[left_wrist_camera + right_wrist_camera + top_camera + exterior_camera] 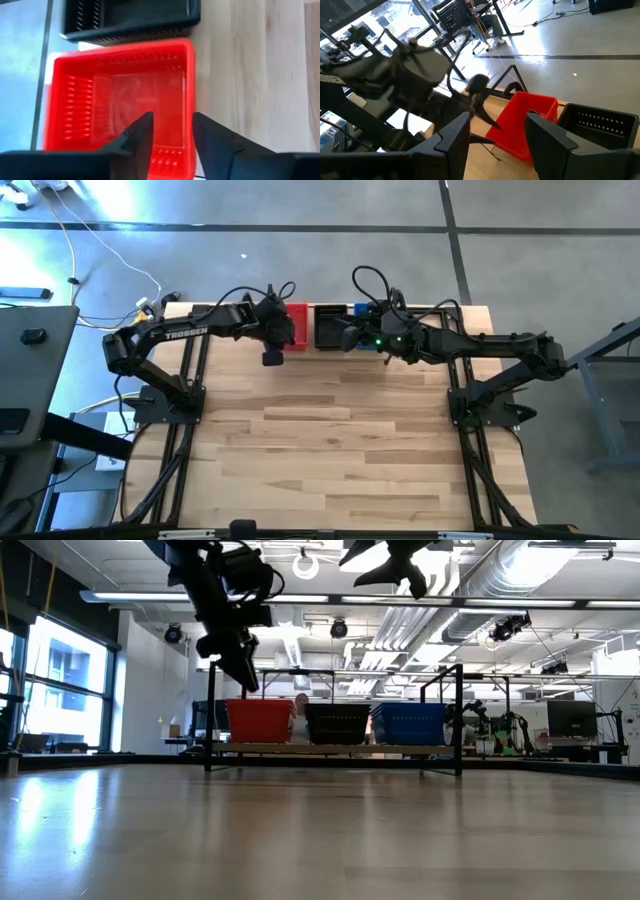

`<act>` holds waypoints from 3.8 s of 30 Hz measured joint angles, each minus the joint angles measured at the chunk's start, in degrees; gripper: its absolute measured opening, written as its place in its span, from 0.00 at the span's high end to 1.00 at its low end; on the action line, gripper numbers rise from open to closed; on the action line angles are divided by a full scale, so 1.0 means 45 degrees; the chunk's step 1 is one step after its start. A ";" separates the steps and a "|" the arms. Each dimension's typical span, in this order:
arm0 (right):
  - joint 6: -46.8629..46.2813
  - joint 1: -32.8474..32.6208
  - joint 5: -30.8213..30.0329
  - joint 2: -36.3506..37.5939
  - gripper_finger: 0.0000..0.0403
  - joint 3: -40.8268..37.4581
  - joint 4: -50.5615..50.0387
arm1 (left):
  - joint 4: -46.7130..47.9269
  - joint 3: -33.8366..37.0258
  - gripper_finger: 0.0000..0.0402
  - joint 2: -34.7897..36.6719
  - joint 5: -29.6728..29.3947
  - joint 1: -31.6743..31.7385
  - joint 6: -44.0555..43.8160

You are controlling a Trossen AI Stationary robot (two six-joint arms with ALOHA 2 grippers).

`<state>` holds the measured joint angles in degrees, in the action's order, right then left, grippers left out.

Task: Stack baskets on shelf by color
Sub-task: Return to Home Position

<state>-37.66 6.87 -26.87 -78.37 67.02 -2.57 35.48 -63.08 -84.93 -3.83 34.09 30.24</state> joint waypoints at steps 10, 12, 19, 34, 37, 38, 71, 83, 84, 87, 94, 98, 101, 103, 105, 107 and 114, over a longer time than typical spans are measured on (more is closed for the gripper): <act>0.0945 0.0000 0.0103 0.0078 0.57 0.0000 -0.0052 | 0.2368 -0.2087 0.62 0.0673 0.2104 -0.0091 -0.2544; 0.1390 0.0028 0.0114 0.0256 0.57 0.0000 -0.0156 | 0.2339 -0.1898 0.63 0.1295 0.3245 -0.0037 -0.3034; 0.1812 0.0626 0.1305 0.1076 0.57 0.0000 -0.0537 | 0.1119 0.0346 0.65 0.4577 0.4363 -0.0324 -0.4535; 0.3282 0.2157 0.3622 0.3357 0.57 0.0000 -0.0559 | -0.3693 0.7368 0.66 1.1652 0.4130 -0.0767 -0.7820; 0.3722 0.2229 0.3535 0.3829 0.57 0.0000 -0.0552 | -0.4249 0.8463 0.65 1.2930 0.4019 -0.0767 -0.8502; 0.3881 0.2229 0.3514 0.3960 0.57 0.0000 -0.0544 | -0.4306 0.8736 0.65 1.3369 0.3935 -0.0767 -0.8698; 0.6930 0.2215 0.3204 1.2131 0.57 -0.4419 -0.3547 | -0.5294 1.1230 0.67 1.8633 -0.1391 -0.0759 -0.9690; 0.6350 0.2215 0.4521 1.5606 0.57 -0.9115 -0.1704 | -0.6547 1.2940 0.67 1.8622 -0.0406 -0.0763 -1.1260; 0.6285 0.2215 0.4701 1.5776 0.57 -0.9527 -0.1538 | -0.6553 1.2992 0.67 1.8622 -0.0212 -0.0763 -1.1263; 0.5763 0.2215 0.4963 1.6243 0.57 -1.0588 -0.1212 | -0.6420 1.3029 0.67 1.8611 0.0191 -0.0758 -1.1232; 0.4996 0.2215 0.5349 1.7272 0.57 -1.2540 -0.0583 | -0.5480 1.3029 0.67 1.8506 0.0429 -0.0763 -1.1224; 0.4617 0.2215 0.5344 1.7350 0.57 -1.3309 -0.0567 | -0.5531 1.3029 0.67 1.8304 0.0422 -0.0758 -1.1042; 0.4343 0.2215 0.5367 1.7372 0.57 -1.3589 -0.0483 | -0.5528 1.3029 0.67 1.8155 0.0414 -0.0763 -1.1171; 0.4354 0.2215 0.5496 1.7361 0.57 -1.3661 -0.0529 | -0.5550 1.3029 0.67 1.8083 0.0411 -0.0761 -1.1221; 0.4389 0.2215 0.5580 1.7357 0.57 -1.3704 -0.0515 | -0.5542 1.3029 0.67 1.8027 0.0408 -0.0763 -1.0946; 0.4432 0.2215 0.5708 1.7359 0.57 -1.3840 -0.0519 | -0.5548 1.3029 0.67 1.8023 0.0401 -0.0763 -1.0806; 0.4105 0.2215 0.5981 1.7283 0.57 -1.4251 -0.0628 | -0.5548 1.3029 0.67 1.8020 0.0378 -0.0763 -1.0796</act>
<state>-19.19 16.84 0.05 -0.60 2.90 -5.39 10.51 -4.45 -3.84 -2.13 30.65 -18.34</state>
